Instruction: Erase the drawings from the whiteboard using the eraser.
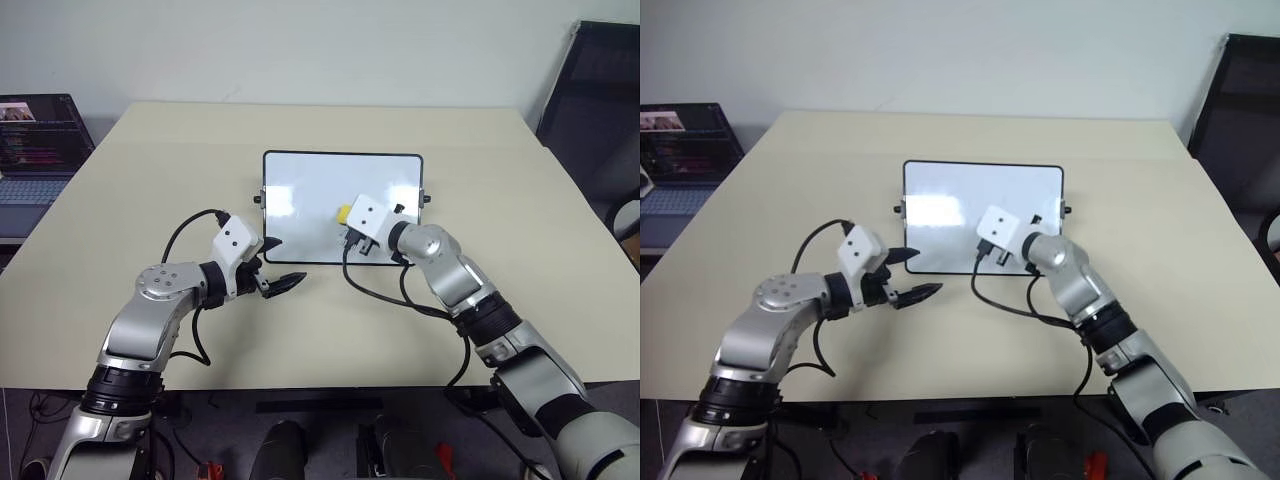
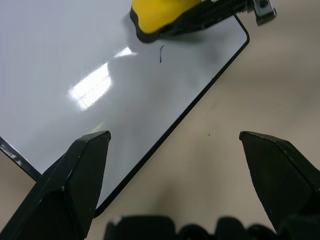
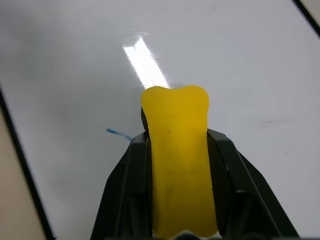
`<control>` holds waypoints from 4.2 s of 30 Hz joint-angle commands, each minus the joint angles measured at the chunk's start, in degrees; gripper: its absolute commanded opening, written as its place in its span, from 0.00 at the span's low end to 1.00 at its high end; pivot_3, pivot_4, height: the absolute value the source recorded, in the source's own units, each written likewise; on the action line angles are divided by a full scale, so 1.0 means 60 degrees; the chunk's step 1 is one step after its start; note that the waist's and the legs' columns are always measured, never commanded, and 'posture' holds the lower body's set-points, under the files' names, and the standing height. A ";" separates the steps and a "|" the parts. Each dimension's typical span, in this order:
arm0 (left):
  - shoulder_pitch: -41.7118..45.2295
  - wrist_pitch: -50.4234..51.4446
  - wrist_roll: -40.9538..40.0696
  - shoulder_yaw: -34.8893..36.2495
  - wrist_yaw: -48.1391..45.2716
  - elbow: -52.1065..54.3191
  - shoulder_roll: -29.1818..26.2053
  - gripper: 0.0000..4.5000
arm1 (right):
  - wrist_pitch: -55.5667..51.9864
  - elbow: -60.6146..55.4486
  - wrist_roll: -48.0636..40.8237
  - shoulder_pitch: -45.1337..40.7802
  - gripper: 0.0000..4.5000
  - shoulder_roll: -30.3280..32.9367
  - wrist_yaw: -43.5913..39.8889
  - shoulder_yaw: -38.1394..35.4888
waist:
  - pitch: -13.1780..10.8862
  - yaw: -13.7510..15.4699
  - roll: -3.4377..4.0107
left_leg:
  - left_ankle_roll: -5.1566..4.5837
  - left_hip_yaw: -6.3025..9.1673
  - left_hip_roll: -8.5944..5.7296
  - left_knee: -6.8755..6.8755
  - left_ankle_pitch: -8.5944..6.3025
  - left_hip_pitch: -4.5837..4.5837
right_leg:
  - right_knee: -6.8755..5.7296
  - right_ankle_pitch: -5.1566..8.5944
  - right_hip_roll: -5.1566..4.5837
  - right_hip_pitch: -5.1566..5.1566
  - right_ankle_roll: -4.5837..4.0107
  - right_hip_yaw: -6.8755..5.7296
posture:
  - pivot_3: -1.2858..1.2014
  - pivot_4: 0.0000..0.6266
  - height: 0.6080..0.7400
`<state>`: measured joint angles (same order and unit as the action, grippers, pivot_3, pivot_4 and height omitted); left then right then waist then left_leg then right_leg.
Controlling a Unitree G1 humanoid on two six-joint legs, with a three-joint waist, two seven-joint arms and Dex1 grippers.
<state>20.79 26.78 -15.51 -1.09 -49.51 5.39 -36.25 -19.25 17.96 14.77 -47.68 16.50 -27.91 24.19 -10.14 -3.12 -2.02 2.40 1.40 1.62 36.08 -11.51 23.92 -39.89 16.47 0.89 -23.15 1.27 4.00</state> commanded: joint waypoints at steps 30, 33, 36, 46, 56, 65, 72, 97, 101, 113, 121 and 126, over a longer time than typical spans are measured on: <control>-0.0198 -0.0150 -0.0132 -0.0010 0.0050 0.0469 0.0087 1.00 | 0.0088 -0.0415 0.0701 0.0331 0.24 -0.0253 -0.0169 -0.0050 | 0.0001 -0.0030 -0.0001 | -0.0003 -0.0004 0.0006 -0.0002 0.0003 -0.0008 | -0.0005 0.0007 0.0000 -0.0002 0.0012 0.0008 | 0.52 0.24 1.00; -0.0192 -0.0134 -0.0131 -0.0037 0.0063 0.0501 0.0114 1.00 | 0.0212 -0.0247 0.0724 0.0207 0.24 -0.0350 0.0122 -0.0131 | 0.0001 -0.0024 -0.0001 | -0.0002 -0.0002 0.0007 0.0000 0.0003 -0.0007 | -0.0006 0.0006 0.0000 -0.0003 0.0011 0.0006 | 0.52 0.24 1.00; -0.0210 -0.0122 -0.0143 -0.0028 0.0067 0.0531 0.0120 1.00 | 0.0105 -0.0232 0.0683 0.0317 0.24 -0.0186 -0.0057 -0.0106 | 0.0001 -0.0022 -0.0001 | -0.0002 -0.0001 0.0005 -0.0004 0.0003 -0.0004 | -0.0003 0.0002 -0.0001 -0.0003 0.0004 0.0005 | 0.52 0.24 1.00; -0.0231 -0.0170 -0.0167 -0.0009 0.0044 0.0502 0.0144 1.00 | -0.0180 -0.1482 0.0669 0.1121 0.24 0.0339 -0.1068 -0.0015 | 0.0001 -0.0004 -0.0001 | -0.0003 0.0001 0.0004 -0.0005 0.0002 -0.0005 | -0.0001 0.0008 -0.0001 0.0000 0.0014 0.0002 | 0.52 0.24 1.00; 0.0426 -0.0545 0.0038 -0.0370 -0.0073 0.0460 0.0376 1.00 | -0.2837 -0.6013 -0.1216 0.2749 0.24 0.0380 -0.1121 -0.2769 | 0.0001 0.0128 -0.0001 | 0.0000 0.0014 -0.0001 -0.0018 -0.0002 0.0020 | 0.0014 0.0004 -0.0003 -0.0009 0.0007 -0.0004 | 0.52 0.24 1.00; 0.2001 -0.1515 0.0130 -0.1898 -0.1287 -0.0510 0.1575 1.00 | -0.5853 -0.8939 -0.1061 0.6154 0.24 -0.0210 0.0927 -0.4469 | 0.0001 0.0210 0.0000 | 0.0000 0.0015 -0.0011 -0.0014 -0.0002 0.0045 | 0.0056 0.0007 -0.0002 -0.0008 0.0023 -0.0015 | 0.52 0.24 1.00; 0.2817 -0.2620 0.0386 -0.2798 -0.2554 -0.1749 0.2160 1.00 | -0.6021 -0.8056 -0.1141 0.6025 0.24 -0.0820 0.2146 -0.4547 | 0.0000 0.0011 0.0001 | 0.0000 -0.0009 -0.0016 -0.0015 -0.0001 0.0014 | 0.0045 0.0009 0.0025 -0.0004 0.0025 0.0007 | 0.52 0.24 1.00; 0.3229 -0.3111 0.1085 -0.2453 -0.1166 -0.2912 0.3299 1.00 | -0.4193 -0.5990 -0.2587 0.5080 0.99 -0.1744 0.3938 -0.6300 | 0.0000 0.0017 0.0002 | -0.0003 -0.0002 -0.0014 -0.0017 -0.0002 0.0035 | 0.0054 0.0008 0.0016 -0.0008 0.0029 0.0006 | 0.52 0.24 1.00; 0.2405 -0.1914 0.0438 -0.1343 -0.0115 -0.1626 0.3130 1.00 | -0.3410 -0.7453 -0.2540 0.6161 0.99 -0.1249 0.3145 -0.5091 | 0.0003 -0.0008 0.0006 | -0.0004 0.0001 -0.0010 -0.0021 -0.0003 0.0038 | 0.0056 0.0009 0.0017 -0.0009 0.0030 0.0005 | 0.52 0.24 1.00; -0.2142 -0.1390 0.0601 0.0999 0.4100 0.2865 0.3779 1.00 | 0.2065 -0.7758 -0.2984 0.9444 0.99 -0.1617 0.2987 -0.4542 | 0.0010 0.0172 0.0001 | -0.0004 0.0008 0.0005 -0.0011 -0.0004 0.0017 | 0.0124 -0.0008 -0.0013 0.0045 0.0063 0.0009 | 0.52 0.24 1.00; -0.3538 -0.2208 0.1640 0.1660 0.6370 0.2696 0.4520 1.00 | 0.2645 -0.6994 -0.4020 1.0024 0.99 -0.1696 0.2720 -0.5313 | 0.0011 0.0222 0.0002 | -0.0005 0.0021 0.0013 -0.0016 -0.0005 -0.0079 | 0.0150 0.0022 -0.0028 0.0152 0.0004 0.0019 | 0.52 0.24 1.00; -0.3960 -0.2227 0.1977 0.1558 0.6907 0.2820 0.4622 1.00 | 0.2437 -0.7165 -0.4139 1.0193 0.99 -0.1463 0.2579 -0.5393 | 0.0011 0.0223 0.0002 | -0.0004 0.0015 0.0006 -0.0024 -0.0006 -0.0078 | 0.0154 0.0007 -0.0025 0.0152 0.0035 0.0018 | 0.52 0.24 1.00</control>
<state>-2.51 14.39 -4.49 8.32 -9.15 20.33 -8.71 -4.84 -22.71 -9.12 13.15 7.25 -12.30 -7.67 -10.07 -1.78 -2.00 2.38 1.49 1.66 35.91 -11.55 23.46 -38.97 16.51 0.74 -22.25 1.49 4.12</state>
